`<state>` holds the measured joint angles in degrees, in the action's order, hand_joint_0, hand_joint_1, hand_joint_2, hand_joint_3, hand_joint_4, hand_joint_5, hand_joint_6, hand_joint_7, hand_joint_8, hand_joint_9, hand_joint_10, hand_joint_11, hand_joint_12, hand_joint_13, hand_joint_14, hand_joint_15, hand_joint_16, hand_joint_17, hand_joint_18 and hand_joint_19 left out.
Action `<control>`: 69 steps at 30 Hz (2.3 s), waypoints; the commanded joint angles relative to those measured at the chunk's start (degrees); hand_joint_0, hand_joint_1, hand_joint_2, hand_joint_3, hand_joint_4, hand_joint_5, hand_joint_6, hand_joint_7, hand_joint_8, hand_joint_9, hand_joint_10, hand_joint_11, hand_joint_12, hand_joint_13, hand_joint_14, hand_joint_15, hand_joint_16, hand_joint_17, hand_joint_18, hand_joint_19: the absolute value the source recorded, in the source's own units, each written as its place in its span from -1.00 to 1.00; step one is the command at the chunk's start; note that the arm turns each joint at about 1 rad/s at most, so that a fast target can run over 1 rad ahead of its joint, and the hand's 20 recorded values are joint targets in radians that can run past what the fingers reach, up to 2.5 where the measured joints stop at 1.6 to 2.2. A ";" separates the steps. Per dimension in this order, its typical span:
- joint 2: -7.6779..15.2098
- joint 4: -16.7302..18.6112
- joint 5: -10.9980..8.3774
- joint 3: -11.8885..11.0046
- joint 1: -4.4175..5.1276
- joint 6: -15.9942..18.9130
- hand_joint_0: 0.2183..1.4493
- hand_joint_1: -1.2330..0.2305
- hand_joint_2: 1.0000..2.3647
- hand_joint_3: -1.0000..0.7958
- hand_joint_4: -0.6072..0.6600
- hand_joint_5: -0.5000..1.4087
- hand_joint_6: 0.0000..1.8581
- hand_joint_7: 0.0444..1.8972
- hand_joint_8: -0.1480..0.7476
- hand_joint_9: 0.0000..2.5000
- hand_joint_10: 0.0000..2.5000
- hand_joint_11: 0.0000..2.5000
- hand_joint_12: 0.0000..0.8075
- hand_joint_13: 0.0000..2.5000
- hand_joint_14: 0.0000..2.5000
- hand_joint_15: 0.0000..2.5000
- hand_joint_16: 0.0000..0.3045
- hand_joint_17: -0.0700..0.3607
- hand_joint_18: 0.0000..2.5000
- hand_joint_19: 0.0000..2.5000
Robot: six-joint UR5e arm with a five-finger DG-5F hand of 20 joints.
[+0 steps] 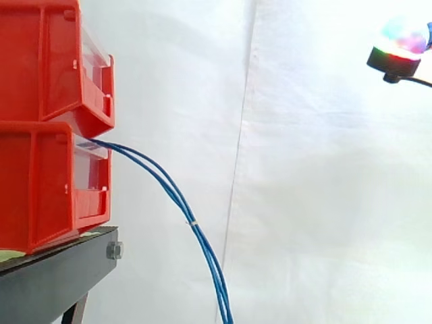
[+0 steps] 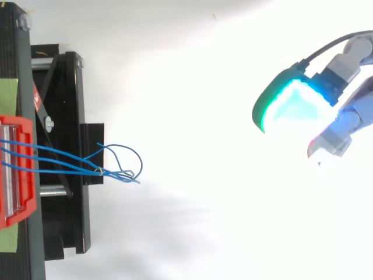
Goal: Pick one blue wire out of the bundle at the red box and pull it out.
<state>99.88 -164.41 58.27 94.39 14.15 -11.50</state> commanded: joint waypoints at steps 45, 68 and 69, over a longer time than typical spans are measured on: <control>25.63 5.95 -3.78 -15.38 -0.97 -2.47 -0.54 -0.25 -1.00 -0.44 0.52 -0.64 -0.46 -0.20 0.08 -0.31 -0.99 -0.62 0.04 -0.28 -0.99 -0.58 -0.62 -0.08 -0.40 -0.54; 33.37 7.09 -2.55 -24.87 -0.53 -3.09 -0.44 -0.30 -1.00 -0.39 0.54 -0.61 -0.46 0.09 0.06 -0.32 -0.99 -0.60 0.00 -0.28 -0.99 -0.57 -0.65 -0.12 -0.41 -0.53; 33.46 7.00 -2.55 -24.87 -0.44 -3.17 -0.44 -0.30 -0.99 -0.38 0.53 -0.61 -0.46 0.12 0.06 -0.32 -0.99 -0.61 0.00 -0.28 -0.99 -0.57 -0.65 -0.13 -0.41 -0.53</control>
<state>133.26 -157.44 55.74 69.63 13.35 -14.28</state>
